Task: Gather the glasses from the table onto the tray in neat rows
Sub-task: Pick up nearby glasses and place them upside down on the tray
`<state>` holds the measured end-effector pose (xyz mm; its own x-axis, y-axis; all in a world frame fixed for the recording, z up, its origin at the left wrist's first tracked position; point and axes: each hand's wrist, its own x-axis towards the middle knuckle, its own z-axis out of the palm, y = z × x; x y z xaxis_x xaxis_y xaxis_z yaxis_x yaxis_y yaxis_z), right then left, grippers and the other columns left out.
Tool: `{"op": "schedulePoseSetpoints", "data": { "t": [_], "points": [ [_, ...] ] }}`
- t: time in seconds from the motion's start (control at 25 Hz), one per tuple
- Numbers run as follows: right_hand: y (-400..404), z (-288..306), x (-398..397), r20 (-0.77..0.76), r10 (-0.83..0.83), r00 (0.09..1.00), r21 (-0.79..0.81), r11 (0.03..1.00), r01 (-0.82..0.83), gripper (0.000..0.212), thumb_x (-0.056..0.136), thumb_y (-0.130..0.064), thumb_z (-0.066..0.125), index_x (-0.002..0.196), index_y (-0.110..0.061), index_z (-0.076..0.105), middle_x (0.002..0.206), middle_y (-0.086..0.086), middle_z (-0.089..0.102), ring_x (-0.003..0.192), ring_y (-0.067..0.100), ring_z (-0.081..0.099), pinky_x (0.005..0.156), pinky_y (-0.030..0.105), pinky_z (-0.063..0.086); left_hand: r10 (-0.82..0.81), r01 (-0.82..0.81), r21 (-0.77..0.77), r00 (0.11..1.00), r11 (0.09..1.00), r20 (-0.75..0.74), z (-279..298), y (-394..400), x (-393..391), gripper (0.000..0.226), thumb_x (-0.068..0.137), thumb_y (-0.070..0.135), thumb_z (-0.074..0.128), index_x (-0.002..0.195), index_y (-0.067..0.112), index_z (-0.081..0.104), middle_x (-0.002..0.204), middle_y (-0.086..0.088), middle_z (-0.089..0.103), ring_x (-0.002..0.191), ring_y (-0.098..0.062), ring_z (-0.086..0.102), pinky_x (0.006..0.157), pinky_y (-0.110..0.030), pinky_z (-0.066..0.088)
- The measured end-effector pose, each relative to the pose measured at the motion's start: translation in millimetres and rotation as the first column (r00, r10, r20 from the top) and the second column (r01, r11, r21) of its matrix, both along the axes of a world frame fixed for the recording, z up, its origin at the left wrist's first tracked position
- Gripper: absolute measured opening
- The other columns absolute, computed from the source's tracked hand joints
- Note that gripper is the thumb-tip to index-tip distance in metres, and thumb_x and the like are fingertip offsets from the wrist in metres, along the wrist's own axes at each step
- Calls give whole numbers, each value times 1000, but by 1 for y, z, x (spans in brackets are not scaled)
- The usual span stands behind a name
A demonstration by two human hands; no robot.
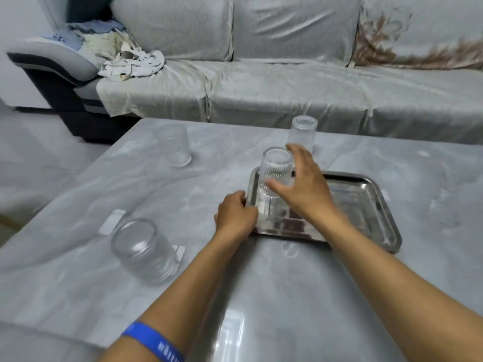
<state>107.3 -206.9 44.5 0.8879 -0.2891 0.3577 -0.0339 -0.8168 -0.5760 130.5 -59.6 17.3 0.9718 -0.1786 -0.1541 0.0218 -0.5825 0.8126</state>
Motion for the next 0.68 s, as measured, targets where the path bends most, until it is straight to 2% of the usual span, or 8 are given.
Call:
{"op": "schedulePoseSetpoints", "data": {
  "t": [0.12, 0.2, 0.28, 0.32, 0.4, 0.48, 0.52, 0.68],
  "points": [
    [39, -19, -71, 116, -68, 991, 200, 979, 44, 68, 79, -30, 75, 137, -10, 45, 142, 8, 49, 131, 23, 45, 106, 31, 35, -61, 57, 23, 980, 998, 188, 32, 36, -25, 41, 80, 16, 60, 120, 12, 60, 130, -12, 58, 119, -32, 53, 97, -40, 45],
    [70, -35, -118, 17, -22, 1000, 277, 961, 17, 70, 80, -30, 75, 140, -14, 43, 147, 5, 46, 136, 20, 41, 110, 34, 33, -30, -7, 72, 860, 997, 509, 47, 77, -45, 45, 79, 23, 59, 124, 18, 59, 128, -5, 60, 114, -29, 54, 96, -42, 45],
    [94, -41, -147, -49, 41, 998, 310, 951, -24, 77, 80, -30, 76, 145, -17, 38, 153, 2, 39, 140, 17, 34, 113, 25, 26, 30, -189, 164, 737, 968, 675, 56, 119, -59, 55, 74, 34, 61, 127, 22, 53, 130, -5, 57, 114, -33, 50, 94, -47, 43],
    [104, -42, -155, -60, 80, 995, 295, 954, -59, 80, 80, -30, 76, 147, -17, 35, 154, 0, 36, 141, 15, 32, 111, 19, 21, 70, -292, 247, 764, 924, 642, 57, 137, -63, 68, 71, 41, 66, 133, 24, 44, 137, -8, 50, 119, -35, 45, 97, -50, 40],
    [120, -40, -161, -65, 155, 986, 246, 960, -135, 87, 79, -30, 76, 151, -19, 28, 157, -2, 30, 143, 12, 27, 109, 11, 14, 204, -337, 337, 905, 879, 374, 52, 163, -63, 99, 63, 50, 77, 143, 26, 25, 148, -10, 37, 129, -37, 38, 102, -52, 36],
    [132, -37, -162, -58, 211, 976, 213, 958, -194, 91, 78, -34, 76, 152, -21, 23, 159, -3, 27, 144, 11, 25, 108, 9, 12, 257, -270, 196, 962, 943, 90, 41, 176, -66, 109, 58, 43, 85, 145, 26, 22, 146, -8, 42, 128, -34, 43, 102, -48, 40],
    [136, -35, -162, -60, 234, 970, 214, 953, -216, 93, 77, -36, 75, 152, -24, 21, 159, -5, 26, 144, 11, 25, 108, 9, 12, 267, -269, 105, 963, 957, 34, 36, 180, -69, 105, 57, 38, 87, 142, 25, 28, 141, -7, 49, 124, -32, 48, 99, -45, 42],
    [148, -22, -155, -35, 303, 952, 300, 912, -279, 104, 75, -37, 75, 151, -42, 5, 158, -20, 19, 141, 9, 30, 106, 18, 30, 312, -324, 44, 933, 945, 179, 45, 179, -74, 75, 53, 39, 86, 117, 24, 50, 112, 0, 64, 102, -26, 60, 81, -37, 46]
  ]
}}
